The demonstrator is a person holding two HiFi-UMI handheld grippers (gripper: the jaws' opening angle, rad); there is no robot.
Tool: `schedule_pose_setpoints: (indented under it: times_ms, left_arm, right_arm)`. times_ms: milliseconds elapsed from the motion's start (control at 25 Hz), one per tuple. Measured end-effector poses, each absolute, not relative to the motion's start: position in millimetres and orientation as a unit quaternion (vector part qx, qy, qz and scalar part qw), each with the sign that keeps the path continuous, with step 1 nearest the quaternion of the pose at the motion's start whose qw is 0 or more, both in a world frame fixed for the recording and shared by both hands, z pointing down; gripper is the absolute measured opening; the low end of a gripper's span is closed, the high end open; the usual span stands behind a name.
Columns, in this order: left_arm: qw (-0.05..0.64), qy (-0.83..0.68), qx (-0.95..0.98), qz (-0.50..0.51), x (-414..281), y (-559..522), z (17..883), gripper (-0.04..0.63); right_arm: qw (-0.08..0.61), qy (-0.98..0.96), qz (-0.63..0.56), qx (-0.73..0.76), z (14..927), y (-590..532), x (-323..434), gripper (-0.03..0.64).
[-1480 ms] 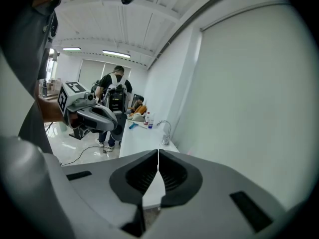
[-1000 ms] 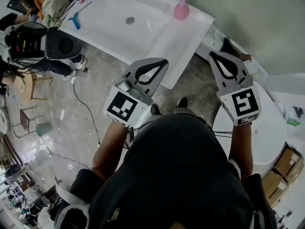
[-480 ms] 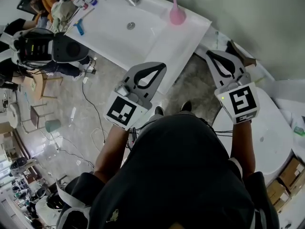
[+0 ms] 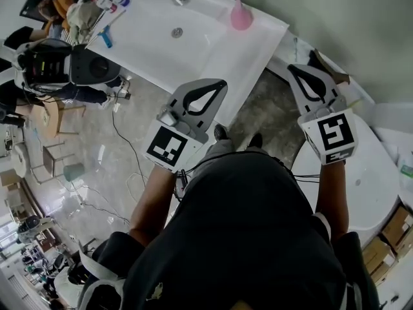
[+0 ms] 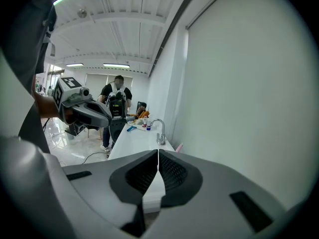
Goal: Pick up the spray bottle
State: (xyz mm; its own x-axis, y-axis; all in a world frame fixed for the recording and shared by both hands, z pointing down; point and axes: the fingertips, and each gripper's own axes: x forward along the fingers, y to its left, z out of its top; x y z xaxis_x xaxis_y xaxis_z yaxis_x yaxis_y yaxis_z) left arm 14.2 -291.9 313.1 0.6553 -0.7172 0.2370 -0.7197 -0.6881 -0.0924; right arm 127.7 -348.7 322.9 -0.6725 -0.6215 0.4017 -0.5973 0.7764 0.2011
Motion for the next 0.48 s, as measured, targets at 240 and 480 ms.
schedule_pose_setpoints:
  times_ms: [240, 480]
  left_arm:
    - [0.004, -0.373, 0.922, 0.104, -19.8, -318.3, 323.9, 0.003]
    - [-0.003, -0.353, 0.932, 0.078, -56.0, -344.6, 315.5, 0.003]
  right_arm:
    - [0.253, -0.901, -0.027, 0.352, 327.1, -359.4, 96.0, 0.011]
    - [0.265, -0.888, -0.042, 0.373, 309.5, -382.6, 59.5, 0.011]
